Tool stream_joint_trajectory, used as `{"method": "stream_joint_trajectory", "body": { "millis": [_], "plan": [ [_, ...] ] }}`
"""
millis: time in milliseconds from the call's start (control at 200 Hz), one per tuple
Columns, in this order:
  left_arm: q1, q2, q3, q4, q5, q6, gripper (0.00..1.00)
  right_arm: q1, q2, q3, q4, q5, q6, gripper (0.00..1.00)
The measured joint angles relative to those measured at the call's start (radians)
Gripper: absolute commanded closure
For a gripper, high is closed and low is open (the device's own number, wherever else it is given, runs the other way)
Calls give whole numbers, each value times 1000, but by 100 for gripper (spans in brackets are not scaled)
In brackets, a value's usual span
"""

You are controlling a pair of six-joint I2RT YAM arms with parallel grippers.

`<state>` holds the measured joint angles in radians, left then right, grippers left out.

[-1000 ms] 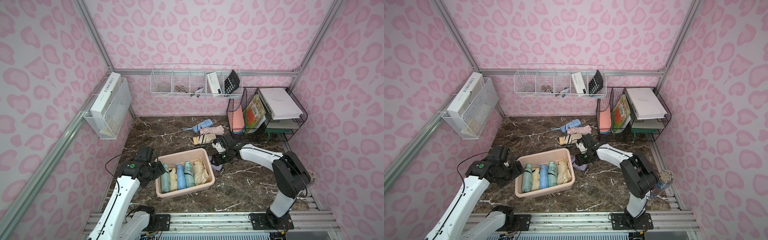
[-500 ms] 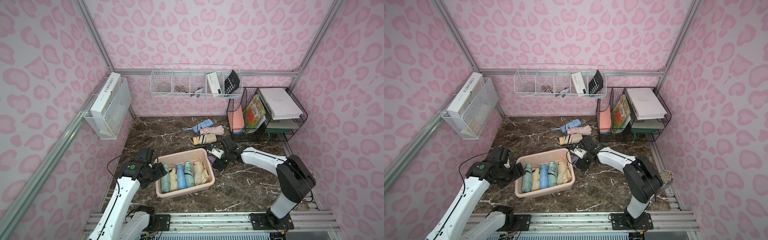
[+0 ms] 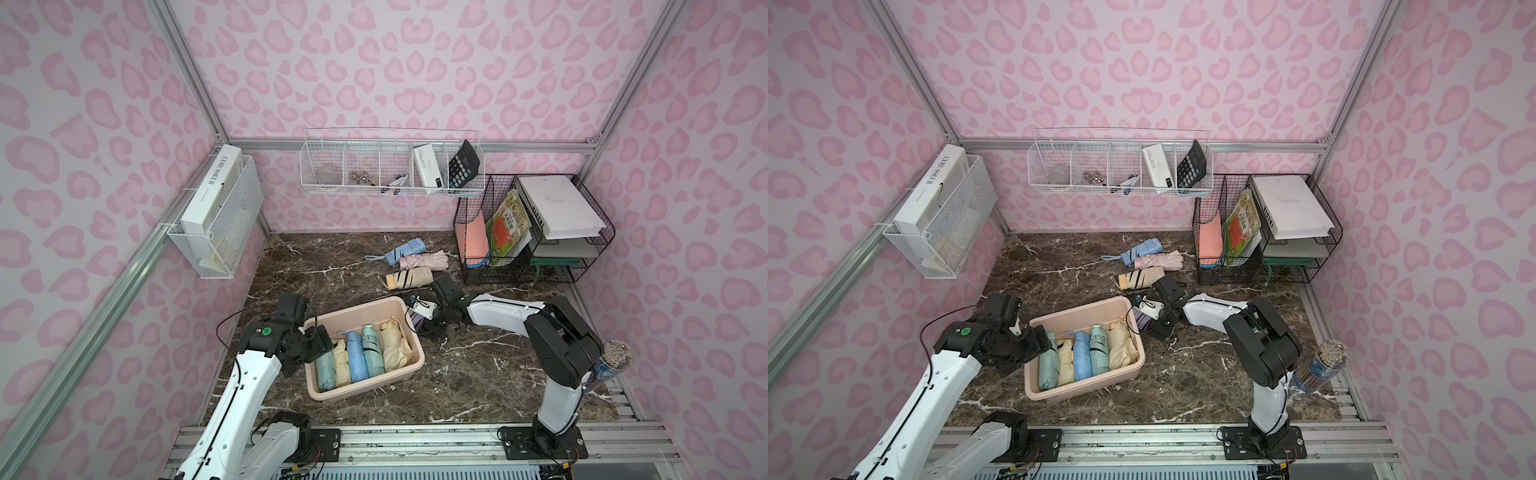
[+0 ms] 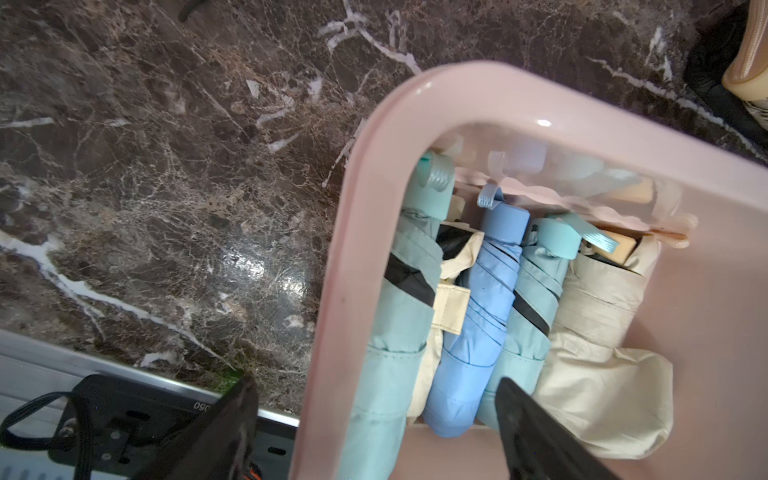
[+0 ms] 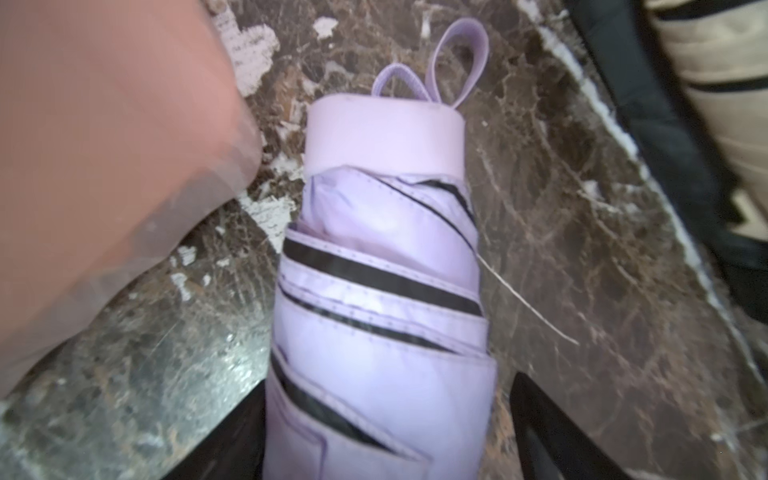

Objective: Put the umbrella into the storage box
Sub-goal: Pick up the umbrella from the center of the board.

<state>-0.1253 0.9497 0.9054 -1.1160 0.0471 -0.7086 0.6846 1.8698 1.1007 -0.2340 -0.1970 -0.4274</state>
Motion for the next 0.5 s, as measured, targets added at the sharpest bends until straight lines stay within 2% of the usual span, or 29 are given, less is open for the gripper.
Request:
{"method": "stream_joint_trajectory", "body": {
  "millis": [265,500],
  "plan": [
    [2,-23,17,-10,-28,-22,9,-26,-34,-37,4,-14,-9,51],
    [2,-52,12,-53,-68,-43,9,-43,-144,-98,-18,-11,66,65]
  ]
}}
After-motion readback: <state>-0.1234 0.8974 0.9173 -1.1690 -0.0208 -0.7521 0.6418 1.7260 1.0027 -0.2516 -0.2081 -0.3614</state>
